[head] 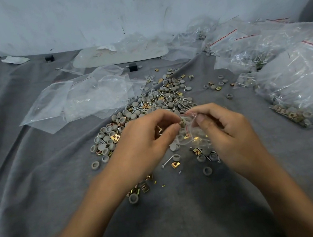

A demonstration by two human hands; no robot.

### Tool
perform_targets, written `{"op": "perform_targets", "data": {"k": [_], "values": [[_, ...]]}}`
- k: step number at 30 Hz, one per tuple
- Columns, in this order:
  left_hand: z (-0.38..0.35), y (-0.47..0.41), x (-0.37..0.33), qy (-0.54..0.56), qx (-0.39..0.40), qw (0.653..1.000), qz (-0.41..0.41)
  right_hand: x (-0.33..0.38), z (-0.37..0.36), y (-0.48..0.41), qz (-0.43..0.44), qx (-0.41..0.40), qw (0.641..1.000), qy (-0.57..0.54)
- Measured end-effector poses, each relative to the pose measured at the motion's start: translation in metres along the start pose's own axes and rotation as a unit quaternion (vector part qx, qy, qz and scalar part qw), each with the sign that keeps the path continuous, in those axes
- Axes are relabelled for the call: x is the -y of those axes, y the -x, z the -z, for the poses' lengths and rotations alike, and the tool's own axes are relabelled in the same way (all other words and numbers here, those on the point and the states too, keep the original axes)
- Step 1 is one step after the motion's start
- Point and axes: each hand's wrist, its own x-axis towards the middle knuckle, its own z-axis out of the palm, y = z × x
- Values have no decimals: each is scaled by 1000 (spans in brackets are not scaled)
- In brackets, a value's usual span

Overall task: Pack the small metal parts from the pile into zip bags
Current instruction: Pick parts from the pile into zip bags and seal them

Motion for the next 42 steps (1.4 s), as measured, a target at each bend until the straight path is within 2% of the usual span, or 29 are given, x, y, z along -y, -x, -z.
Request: {"op": "perform_targets", "data": {"k": [4,7,10,13,16,21,26,33,42], "values": [[-2,0,-1,49,-29,998,13,3,0,0,-2,0,1000,-10],[-3,0,-3,101,-21,994,45,3,2,0,0,0,1000,-13],[-4,0,-5,138,-24,988,63,2,8,-3,-1,-38,999,-33],[-5,-2,2,75,-52,995,51,0,18,-10,-14,-116,989,-96],[-15,0,6,-26,8,999,33,-2,25,-15,-18,-177,975,-136],[-50,-4,10,-191,86,976,-61,1,25,-16,-27,-186,960,-205],[-67,-8,14,-290,87,948,-94,1,23,-16,-33,-183,964,-190],[-55,-6,11,-319,97,937,-106,4,24,-15,-35,-173,966,-188],[-28,16,20,-272,133,952,-35,3,23,-13,-38,-158,967,-197]]}}
